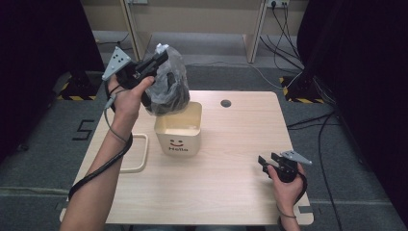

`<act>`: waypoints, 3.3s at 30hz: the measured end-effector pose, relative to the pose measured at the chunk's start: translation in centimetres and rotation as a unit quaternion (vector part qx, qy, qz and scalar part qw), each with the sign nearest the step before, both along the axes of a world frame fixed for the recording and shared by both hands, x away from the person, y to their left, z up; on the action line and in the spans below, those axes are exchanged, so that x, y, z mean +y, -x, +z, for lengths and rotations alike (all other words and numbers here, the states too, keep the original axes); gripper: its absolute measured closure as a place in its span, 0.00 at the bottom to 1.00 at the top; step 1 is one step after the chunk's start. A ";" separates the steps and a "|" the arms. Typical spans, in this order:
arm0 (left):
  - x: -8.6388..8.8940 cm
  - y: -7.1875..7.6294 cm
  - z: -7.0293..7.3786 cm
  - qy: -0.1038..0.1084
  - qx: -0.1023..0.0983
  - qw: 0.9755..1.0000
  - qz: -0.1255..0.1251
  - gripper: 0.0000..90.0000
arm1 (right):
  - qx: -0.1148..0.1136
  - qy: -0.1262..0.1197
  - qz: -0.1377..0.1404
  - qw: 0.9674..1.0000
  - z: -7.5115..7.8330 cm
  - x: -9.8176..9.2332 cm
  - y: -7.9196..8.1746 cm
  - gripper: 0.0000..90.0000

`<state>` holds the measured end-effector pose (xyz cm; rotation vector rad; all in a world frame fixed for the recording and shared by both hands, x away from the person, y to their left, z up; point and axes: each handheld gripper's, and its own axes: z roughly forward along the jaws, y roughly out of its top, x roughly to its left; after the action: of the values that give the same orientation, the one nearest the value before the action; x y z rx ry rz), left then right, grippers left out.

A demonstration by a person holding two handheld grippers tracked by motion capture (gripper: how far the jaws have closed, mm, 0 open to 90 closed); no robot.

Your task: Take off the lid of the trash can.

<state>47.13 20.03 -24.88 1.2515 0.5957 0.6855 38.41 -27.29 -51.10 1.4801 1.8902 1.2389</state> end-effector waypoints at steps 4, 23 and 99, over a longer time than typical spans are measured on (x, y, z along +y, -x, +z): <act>0.1 0.0 0.2 0.003 -0.003 1.000 0.000 1.00 | -0.001 0.000 0.001 1.000 0.0 0.0 0.0 0.40; 2.1 -0.8 0.5 0.009 -0.011 1.000 0.019 1.00 | -0.001 -0.001 0.002 1.000 0.0 0.0 0.0 0.41; 8.7 -4.1 -1.4 0.016 0.026 0.994 0.100 1.00 | -0.001 -0.002 0.000 1.000 0.0 -0.1 0.0 0.41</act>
<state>51.19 28.72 -26.28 1.1937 0.7804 0.8086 38.45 -27.41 -51.08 1.4810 1.8878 1.2429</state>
